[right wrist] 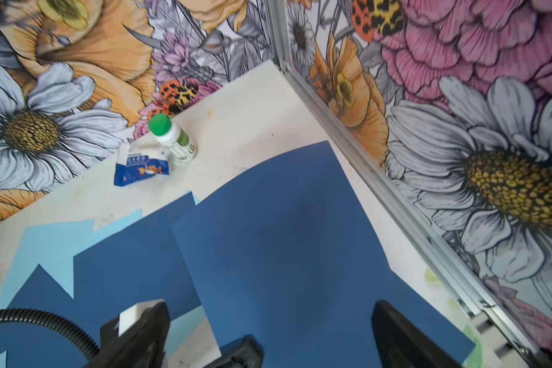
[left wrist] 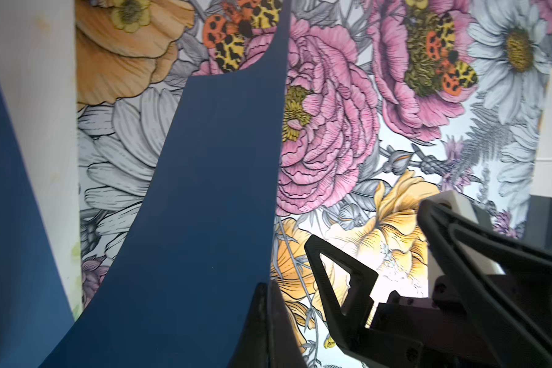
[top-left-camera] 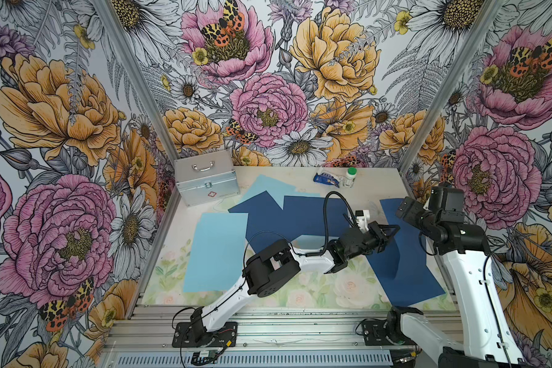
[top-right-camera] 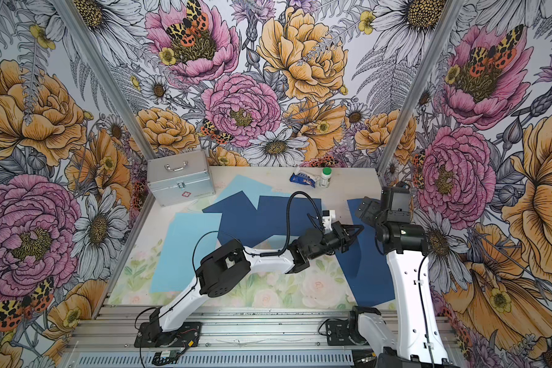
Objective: Sort the scattered colored papers by color
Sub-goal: Place the colored paper.
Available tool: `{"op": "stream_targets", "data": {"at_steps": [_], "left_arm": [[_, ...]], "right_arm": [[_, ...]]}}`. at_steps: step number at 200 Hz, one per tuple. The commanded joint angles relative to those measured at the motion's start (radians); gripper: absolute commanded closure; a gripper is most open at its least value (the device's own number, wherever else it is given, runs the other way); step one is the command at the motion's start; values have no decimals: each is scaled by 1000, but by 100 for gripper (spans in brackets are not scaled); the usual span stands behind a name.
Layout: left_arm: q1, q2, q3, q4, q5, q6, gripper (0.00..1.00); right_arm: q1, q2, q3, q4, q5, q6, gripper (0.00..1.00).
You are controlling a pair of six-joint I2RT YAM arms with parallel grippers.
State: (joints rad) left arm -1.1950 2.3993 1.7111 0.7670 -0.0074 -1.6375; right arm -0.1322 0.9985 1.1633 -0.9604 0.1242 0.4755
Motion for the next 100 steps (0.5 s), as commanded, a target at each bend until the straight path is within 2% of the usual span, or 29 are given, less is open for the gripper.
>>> {"op": "stream_targets", "data": {"at_steps": [1,32,48,62,66,75,81,84,100], "left_arm": [[-25,16,38,-274,-123,-15,100],[-32,108,106,-352,-142,-47,100],[-29,110,88,-396,-176,-47,100],[-22,102,61,-401,-194,-40,100],[-20,100,55,-405,-195,-41,100],[-16,101,42,-407,-232,-37,100],[-14,104,39,-412,-243,-37,100],[-12,105,37,-415,-246,-39,100],[-10,113,27,-418,-268,-47,100]], "right_arm": [[-9,-11,-67,20,-48,21,1],[-16,6,-216,87,-101,35,5],[-22,8,-278,108,-101,42,13],[-34,6,-330,129,-111,47,23],[-38,5,-348,136,-117,49,36],[-52,10,-379,159,-141,52,78],[-64,20,-392,171,-156,56,95],[-69,27,-397,175,-163,59,100],[-111,64,-411,197,-225,75,100]]}}
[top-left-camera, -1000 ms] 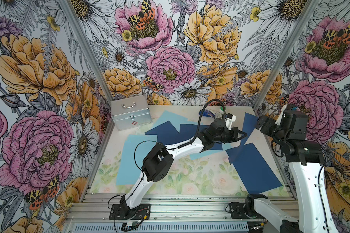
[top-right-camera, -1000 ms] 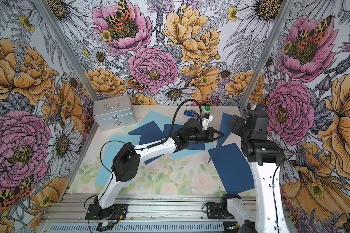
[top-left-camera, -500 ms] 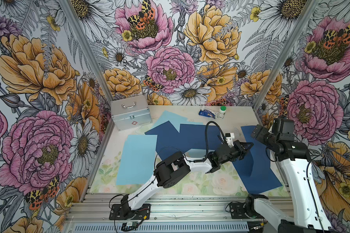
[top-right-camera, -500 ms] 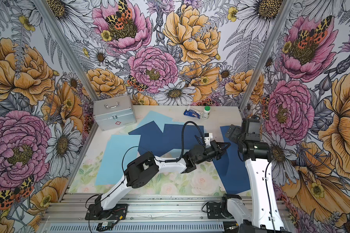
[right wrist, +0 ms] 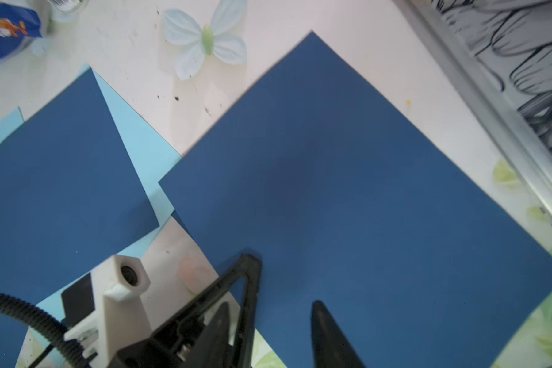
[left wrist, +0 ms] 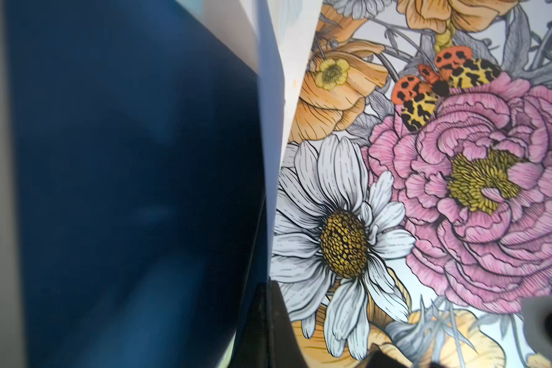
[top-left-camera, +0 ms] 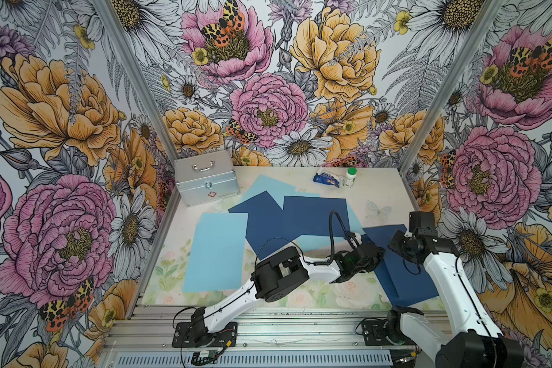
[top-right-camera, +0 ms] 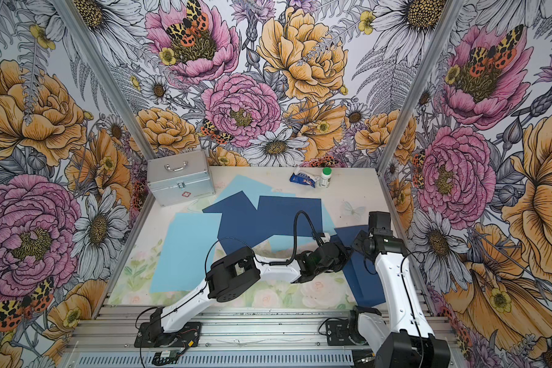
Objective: Sort the scattered colored papers by color
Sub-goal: Place the colored paper.
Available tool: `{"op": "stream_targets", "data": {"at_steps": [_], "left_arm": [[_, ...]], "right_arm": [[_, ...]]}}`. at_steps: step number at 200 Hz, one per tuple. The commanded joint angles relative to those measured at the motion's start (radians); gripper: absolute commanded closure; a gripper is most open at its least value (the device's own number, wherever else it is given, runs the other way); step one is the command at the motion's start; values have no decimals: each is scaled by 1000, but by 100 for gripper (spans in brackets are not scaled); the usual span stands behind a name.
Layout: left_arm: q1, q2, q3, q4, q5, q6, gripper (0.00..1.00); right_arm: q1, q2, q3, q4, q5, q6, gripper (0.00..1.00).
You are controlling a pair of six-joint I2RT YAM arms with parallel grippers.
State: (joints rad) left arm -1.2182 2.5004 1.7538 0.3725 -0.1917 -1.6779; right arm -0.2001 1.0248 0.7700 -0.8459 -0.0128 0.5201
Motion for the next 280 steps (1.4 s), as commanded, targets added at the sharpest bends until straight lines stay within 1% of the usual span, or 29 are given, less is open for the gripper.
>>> {"op": "stream_targets", "data": {"at_steps": [1,13,43,61,79,82,90,113,149,184,222,253,263,280], "left_arm": [[14,12,-15,-23,-83,-8,100],[15,17,-17,-23,-82,-20,100],[9,-4,-45,-30,-73,-21,100],[9,-20,-67,-38,-38,-32,100],[5,-46,-100,-50,-25,-17,100],[4,-50,-107,-52,3,-13,100],[4,-58,-114,-63,21,-5,100],[12,-71,-151,-61,28,-7,100],[6,-48,-138,-53,65,-29,100],[2,-29,-101,-53,92,-19,100],[-6,-15,-60,-112,149,-17,100],[0,-64,-103,-128,121,2,100],[2,-81,-117,-126,107,9,97],[3,-96,-126,-114,84,18,99]], "right_arm": [[-45,40,-19,86,-92,33,100],[-68,64,-31,110,-121,44,100],[-120,134,-63,158,-134,76,100],[-155,172,-86,192,-166,94,100],[-175,188,-96,210,-169,98,100],[-177,188,-96,213,-168,99,100],[-186,187,-98,220,-167,98,100],[-203,207,-94,243,-167,107,100],[-209,270,-123,298,-182,124,100],[-217,323,-154,359,-207,144,100],[-235,341,-161,374,-204,143,100],[-252,361,-167,387,-207,147,100],[-253,372,-172,397,-214,149,100],[-255,389,-175,412,-220,153,100]]}}
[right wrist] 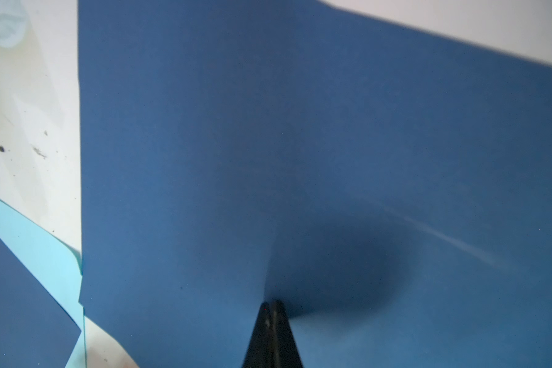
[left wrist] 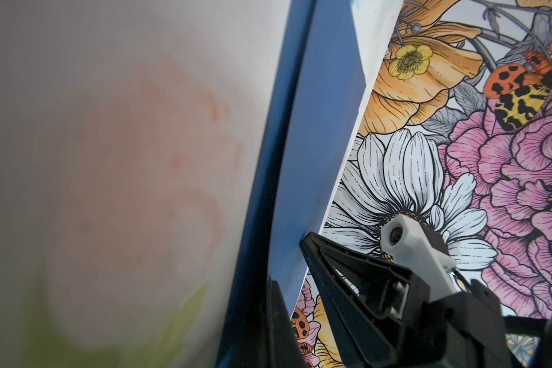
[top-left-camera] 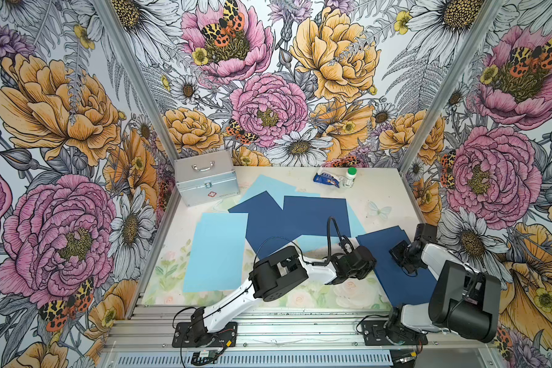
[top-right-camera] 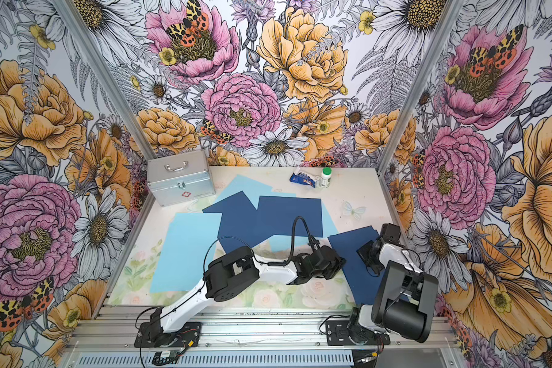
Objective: Sort the scattered colored papers by color
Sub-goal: Place the colored paper.
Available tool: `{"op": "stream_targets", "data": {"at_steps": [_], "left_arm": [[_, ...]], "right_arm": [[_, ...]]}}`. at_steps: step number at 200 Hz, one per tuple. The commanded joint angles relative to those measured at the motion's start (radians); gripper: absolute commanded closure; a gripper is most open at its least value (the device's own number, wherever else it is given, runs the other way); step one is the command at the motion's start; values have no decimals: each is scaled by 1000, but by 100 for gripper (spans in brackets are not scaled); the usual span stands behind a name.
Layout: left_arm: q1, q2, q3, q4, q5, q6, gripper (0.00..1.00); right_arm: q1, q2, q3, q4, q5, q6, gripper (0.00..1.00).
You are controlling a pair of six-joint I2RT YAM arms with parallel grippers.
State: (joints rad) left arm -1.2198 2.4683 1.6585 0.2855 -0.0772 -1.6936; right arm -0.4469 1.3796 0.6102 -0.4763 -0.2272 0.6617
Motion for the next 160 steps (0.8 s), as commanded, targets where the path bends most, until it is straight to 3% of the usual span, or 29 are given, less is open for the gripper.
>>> {"op": "stream_targets", "data": {"at_steps": [1,43,91,160], "left_arm": [[5,-64,-31,-26,-31,34,99],[6,-8,31,-5,-9,20,100],[-2,19,79,-3,-62,9,100],[-21,42,137,-29,-97,-14,100]], "right_arm": [[-9,35,-16,43,-7,12,100],[-13,50,-16,57,-12,16,100],[-13,24,-14,53,-4,14,100],[-13,-101,-5,16,33,0,100]]}}
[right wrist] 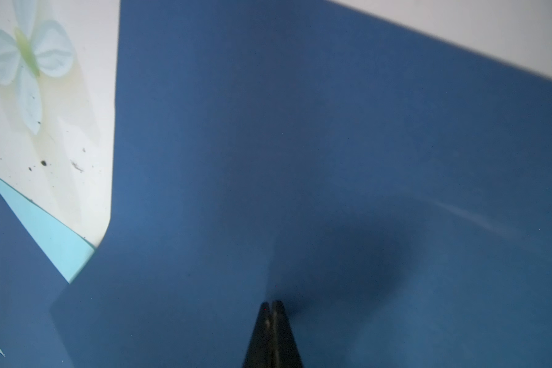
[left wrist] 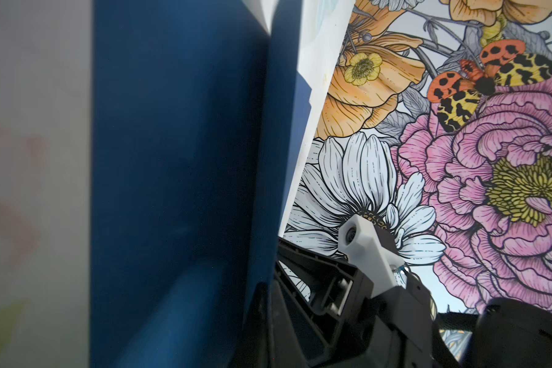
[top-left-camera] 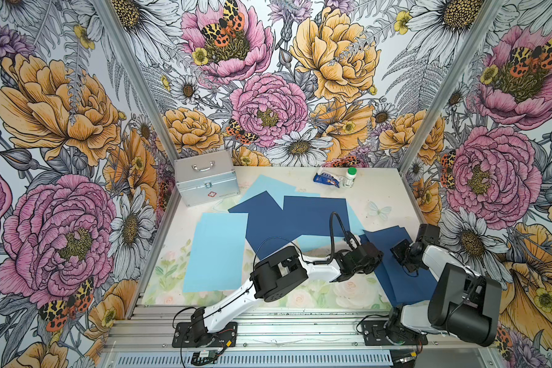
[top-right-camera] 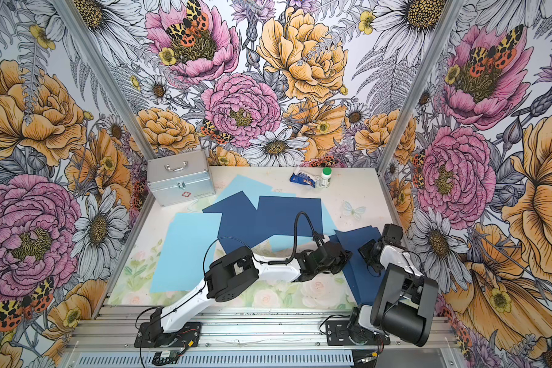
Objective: Sort the scattered colored papers by color
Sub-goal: Place the colored paper.
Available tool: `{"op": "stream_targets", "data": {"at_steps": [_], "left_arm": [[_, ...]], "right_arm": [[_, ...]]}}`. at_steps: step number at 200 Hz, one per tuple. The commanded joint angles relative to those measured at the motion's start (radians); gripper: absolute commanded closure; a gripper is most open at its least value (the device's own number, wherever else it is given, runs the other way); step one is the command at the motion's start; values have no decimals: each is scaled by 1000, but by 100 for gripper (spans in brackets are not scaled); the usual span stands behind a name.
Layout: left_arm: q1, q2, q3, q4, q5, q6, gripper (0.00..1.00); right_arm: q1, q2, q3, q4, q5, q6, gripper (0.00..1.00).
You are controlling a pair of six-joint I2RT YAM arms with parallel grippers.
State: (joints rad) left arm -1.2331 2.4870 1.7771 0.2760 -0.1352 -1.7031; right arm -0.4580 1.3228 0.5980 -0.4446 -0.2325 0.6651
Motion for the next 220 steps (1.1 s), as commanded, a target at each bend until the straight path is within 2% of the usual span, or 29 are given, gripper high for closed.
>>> {"op": "stream_targets", "data": {"at_steps": [1,105,114,122,134,140,143,144,146,182,220], "left_arm": [[-8,23,17,-20,-38,-4,100],[8,1,5,-44,-2,8,100],[13,-3,2,-34,10,8,97],[17,-13,1,-26,20,23,83],[23,-42,-17,-25,23,39,56],[26,-62,-29,-27,23,45,38],[27,-74,-38,-27,22,49,12],[26,-78,-41,-26,24,53,7],[28,-84,-46,-28,23,56,3],[52,-283,-138,-203,28,180,1],[151,-509,-370,-215,11,377,1]], "right_arm": [[-1,-46,7,-16,39,-4,100],[-3,98,0,22,6,14,100],[-4,106,2,23,0,20,100],[-3,113,3,23,-11,28,100],[-5,125,5,27,-26,35,100],[-5,127,6,27,-26,38,100],[-5,127,5,26,-25,39,100],[-4,127,6,27,-25,39,100],[-5,127,7,27,-25,39,100],[-7,131,12,26,-42,48,100],[-5,81,53,26,-116,42,100]]}}
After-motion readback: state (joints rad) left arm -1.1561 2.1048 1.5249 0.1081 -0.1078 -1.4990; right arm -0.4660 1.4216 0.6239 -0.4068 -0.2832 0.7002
